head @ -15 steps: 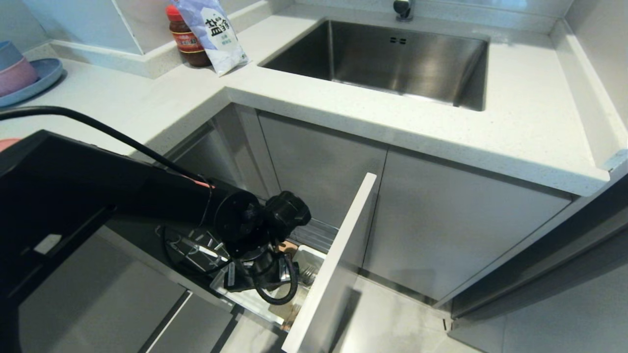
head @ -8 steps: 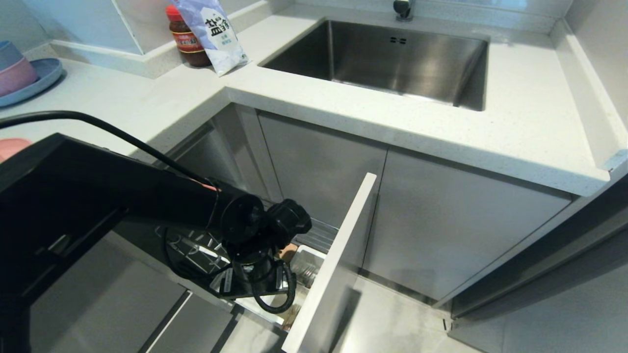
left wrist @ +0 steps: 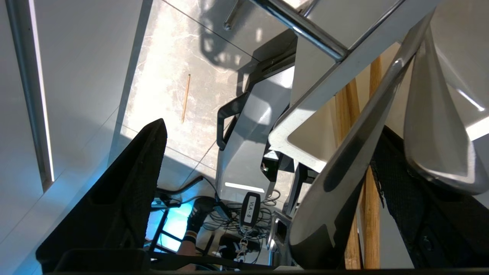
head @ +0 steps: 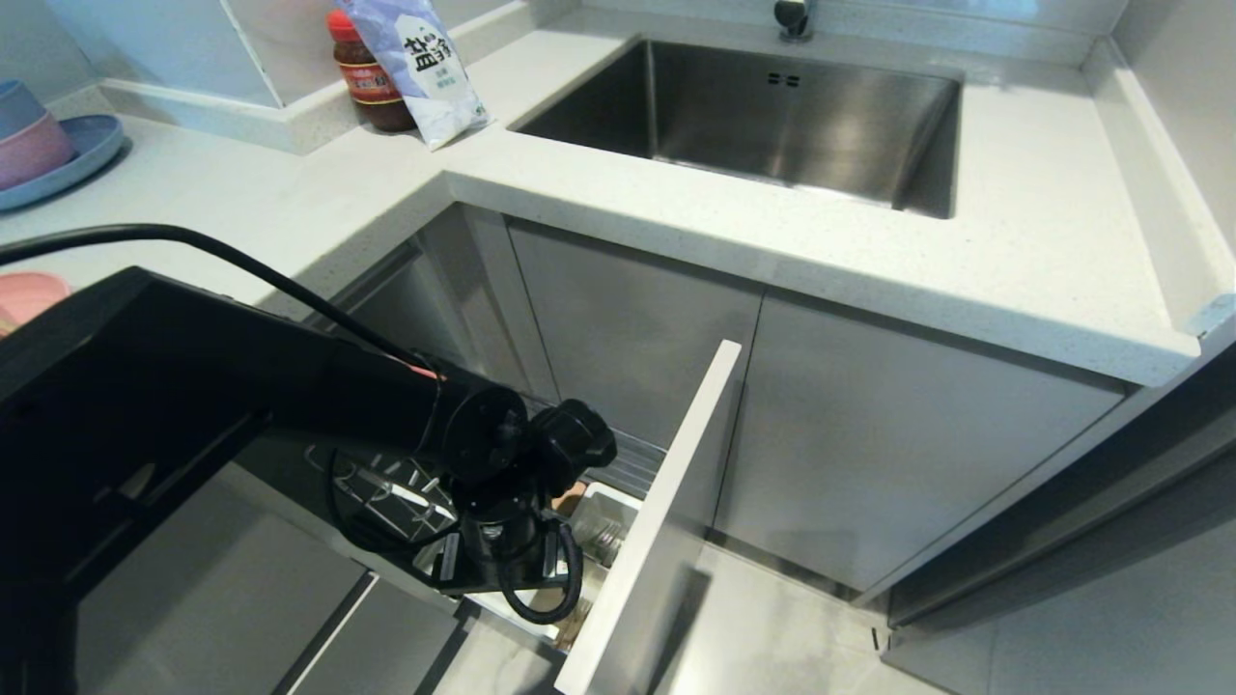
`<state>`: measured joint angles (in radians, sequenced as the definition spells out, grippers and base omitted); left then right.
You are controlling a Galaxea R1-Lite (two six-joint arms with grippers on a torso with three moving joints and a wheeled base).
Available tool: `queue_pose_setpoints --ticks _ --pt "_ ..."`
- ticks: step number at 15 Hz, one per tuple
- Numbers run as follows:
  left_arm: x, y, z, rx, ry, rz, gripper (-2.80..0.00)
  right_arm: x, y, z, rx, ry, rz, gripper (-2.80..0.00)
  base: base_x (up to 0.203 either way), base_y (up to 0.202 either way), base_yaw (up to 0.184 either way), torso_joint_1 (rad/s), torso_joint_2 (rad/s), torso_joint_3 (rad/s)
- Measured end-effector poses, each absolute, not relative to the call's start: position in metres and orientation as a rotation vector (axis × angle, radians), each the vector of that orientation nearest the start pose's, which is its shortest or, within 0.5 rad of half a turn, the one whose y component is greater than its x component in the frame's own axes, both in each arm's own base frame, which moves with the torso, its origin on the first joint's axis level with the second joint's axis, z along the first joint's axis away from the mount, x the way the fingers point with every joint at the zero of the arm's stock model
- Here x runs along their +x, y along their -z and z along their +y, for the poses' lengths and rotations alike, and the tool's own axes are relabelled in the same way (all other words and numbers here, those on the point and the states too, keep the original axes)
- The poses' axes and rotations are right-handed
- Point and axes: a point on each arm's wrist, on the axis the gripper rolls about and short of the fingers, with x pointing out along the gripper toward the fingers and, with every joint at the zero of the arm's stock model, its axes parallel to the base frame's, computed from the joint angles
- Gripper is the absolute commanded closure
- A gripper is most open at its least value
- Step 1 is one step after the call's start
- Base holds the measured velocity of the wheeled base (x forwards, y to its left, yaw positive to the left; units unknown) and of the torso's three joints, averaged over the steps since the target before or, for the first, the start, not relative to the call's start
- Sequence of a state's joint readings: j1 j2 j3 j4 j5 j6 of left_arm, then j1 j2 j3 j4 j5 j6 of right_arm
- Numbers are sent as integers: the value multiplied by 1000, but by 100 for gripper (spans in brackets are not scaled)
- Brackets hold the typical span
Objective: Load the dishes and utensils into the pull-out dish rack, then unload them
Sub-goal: Take the fork out of the cupboard
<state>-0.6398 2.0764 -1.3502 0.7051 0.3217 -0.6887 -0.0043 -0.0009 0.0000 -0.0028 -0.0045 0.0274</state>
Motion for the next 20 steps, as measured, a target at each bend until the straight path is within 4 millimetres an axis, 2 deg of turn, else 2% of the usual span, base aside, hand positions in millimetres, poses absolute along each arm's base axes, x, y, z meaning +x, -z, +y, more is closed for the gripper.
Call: queue_pose_setpoints --ticks 1,5,18,20 --pt "277 -102 -198 74 -178 1260 0 -23 -76 0 27 9 -4 0 0 0 0 0 0 0" --pt "275 -102 -201 77 -171 1259 0 -23 -76 -1 27 -48 -3 0 0 0 0 0 0 0" --pt "270 -105 -209 34 -100 1306 0 -23 -76 0 27 9 -4 0 0 0 0 0 0 0" --pt "270 -112 -208 0 -103 1283 0 -23 -76 0 27 8 -4 0 0 0 0 0 0 0"
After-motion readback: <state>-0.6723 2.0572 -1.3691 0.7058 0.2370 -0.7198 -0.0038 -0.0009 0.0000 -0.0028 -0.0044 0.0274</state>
